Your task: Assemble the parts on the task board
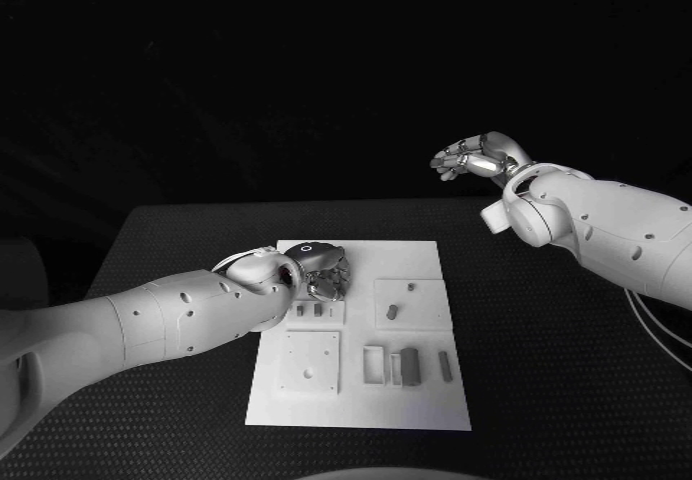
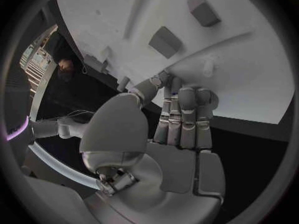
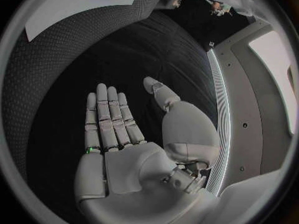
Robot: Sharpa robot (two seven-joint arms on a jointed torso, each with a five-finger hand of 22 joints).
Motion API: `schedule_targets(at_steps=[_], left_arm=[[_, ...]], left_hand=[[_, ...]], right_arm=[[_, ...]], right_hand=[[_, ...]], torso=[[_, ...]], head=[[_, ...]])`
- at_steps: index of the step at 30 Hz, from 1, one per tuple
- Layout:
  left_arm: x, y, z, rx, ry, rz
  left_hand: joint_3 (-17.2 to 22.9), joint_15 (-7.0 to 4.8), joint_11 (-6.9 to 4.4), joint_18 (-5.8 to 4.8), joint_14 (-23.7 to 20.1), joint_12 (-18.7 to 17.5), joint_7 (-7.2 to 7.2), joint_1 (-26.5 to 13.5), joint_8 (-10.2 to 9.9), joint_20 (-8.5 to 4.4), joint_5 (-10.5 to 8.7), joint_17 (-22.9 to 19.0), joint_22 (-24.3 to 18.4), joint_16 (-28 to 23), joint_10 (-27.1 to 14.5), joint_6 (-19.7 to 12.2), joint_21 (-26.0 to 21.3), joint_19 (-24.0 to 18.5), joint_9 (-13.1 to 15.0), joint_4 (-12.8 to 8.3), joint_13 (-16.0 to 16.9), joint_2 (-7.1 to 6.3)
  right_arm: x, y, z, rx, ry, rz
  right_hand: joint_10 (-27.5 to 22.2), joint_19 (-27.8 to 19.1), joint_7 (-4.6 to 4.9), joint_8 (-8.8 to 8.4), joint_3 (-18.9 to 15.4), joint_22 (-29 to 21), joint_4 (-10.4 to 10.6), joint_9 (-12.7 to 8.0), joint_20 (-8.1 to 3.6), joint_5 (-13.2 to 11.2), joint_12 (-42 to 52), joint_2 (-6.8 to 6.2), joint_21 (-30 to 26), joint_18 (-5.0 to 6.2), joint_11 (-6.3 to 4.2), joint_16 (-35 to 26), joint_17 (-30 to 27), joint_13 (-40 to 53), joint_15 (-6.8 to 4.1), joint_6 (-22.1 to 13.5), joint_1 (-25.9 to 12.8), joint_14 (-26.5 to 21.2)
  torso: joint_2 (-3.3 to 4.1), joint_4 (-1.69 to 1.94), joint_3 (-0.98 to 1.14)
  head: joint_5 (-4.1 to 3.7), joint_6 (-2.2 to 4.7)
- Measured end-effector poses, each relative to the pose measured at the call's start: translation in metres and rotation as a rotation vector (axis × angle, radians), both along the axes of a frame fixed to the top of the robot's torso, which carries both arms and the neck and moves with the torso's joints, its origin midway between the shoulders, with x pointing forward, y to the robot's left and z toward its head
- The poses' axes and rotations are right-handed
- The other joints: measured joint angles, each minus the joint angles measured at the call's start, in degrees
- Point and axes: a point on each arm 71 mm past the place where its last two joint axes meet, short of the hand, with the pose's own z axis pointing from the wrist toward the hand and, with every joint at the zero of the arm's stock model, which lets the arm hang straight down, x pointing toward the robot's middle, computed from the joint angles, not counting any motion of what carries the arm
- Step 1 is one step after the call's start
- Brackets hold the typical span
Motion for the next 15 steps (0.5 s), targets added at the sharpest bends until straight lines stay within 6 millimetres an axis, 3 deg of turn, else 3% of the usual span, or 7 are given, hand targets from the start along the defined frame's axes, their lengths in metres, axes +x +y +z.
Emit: schedule_targets(at_steps=[15], left_arm=[[0.002, 0.013, 0.018, -0.129, 0.019, 0.059]], left_hand=[[0.16, -0.17, -0.02, 0.00, 0.41, -0.02, -0.01, -0.33, -0.06, 0.00, 0.07, -0.01, -0.01, 0.00, 0.39, 0.38, 0.00, 0.41, -0.05, -0.17, -0.01, 0.34]], right_arm=[[0.000, -0.003, 0.000, -0.001, 0.000, -0.004]], right_hand=[[0.00, 0.00, 0.00, 0.00, 0.00, 0.05, 0.00, 0.00, 0.00, 0.00, 0.00, 0.00, -0.23, 0.00, 0.00, 0.00, 0.00, 0.00, 0.00, 0.00, 0.00, 0.00]], torso=[[-0.04, 0.07, -0.01]], head=[[0.19, 0.25]])
